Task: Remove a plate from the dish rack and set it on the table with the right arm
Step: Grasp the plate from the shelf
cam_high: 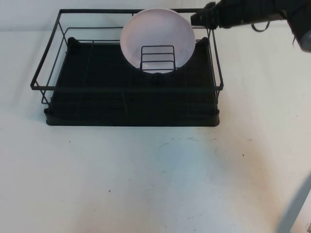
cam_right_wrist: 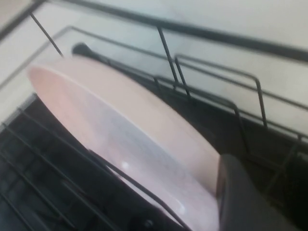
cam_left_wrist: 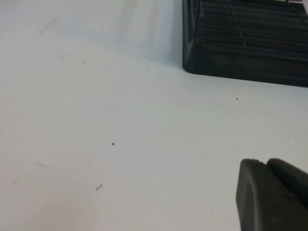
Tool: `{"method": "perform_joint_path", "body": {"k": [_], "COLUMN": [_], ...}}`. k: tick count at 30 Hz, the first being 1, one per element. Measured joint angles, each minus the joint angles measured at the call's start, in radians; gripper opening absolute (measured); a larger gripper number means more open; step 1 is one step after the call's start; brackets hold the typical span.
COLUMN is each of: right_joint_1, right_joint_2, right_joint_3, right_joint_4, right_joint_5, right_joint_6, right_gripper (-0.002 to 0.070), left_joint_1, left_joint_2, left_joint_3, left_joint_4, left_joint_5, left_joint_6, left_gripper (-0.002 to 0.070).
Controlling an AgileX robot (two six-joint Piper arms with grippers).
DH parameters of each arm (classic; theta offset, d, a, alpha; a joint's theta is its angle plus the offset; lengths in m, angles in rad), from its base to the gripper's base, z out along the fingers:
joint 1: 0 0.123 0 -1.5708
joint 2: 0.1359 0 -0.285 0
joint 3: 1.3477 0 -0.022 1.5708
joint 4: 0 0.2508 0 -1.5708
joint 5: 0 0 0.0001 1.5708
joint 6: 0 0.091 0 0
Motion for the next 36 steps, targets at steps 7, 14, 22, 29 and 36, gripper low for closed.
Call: {"method": "perform_joint_path", "body": {"k": [7,14,22,29,36], "right_joint_1": [0.004,0.026,0.007,-0.054,-0.087], "right_joint_2": [0.013,0.023,0.023,0.007,-0.022], "right_joint_3": [0.0,0.0,-0.057,-0.11,-0.112], "right_joint_4": [-0.008,0.017,0.017,0.023,0.087], "right_joint_5": [-0.016,-0.018,0.061,0.144,0.24], "right_joint_6": [-0.047,-0.085,-0.087,-0.117,-0.231], "right_gripper": [0.0201,0.0246,0.0335,0.0339,0.0339], "left_joint_1": [0.0,0.0,0.0,0.0,0.0], "left_joint_2": [0.0,0.0,0.0,0.0,0.0], "left_joint_3": [0.0,0.0,0.0,0.0,0.0], "left_joint_4": [0.0,0.0,0.0,0.0,0.0], "left_joint_5": [0.0,0.0,0.0,0.0,0.0], "left_joint_6": [0.0,0.0,0.0,0.0,0.0], "left_gripper": [-0.0004,-0.0004,-0.0004,-0.0004,-0.0004]}}
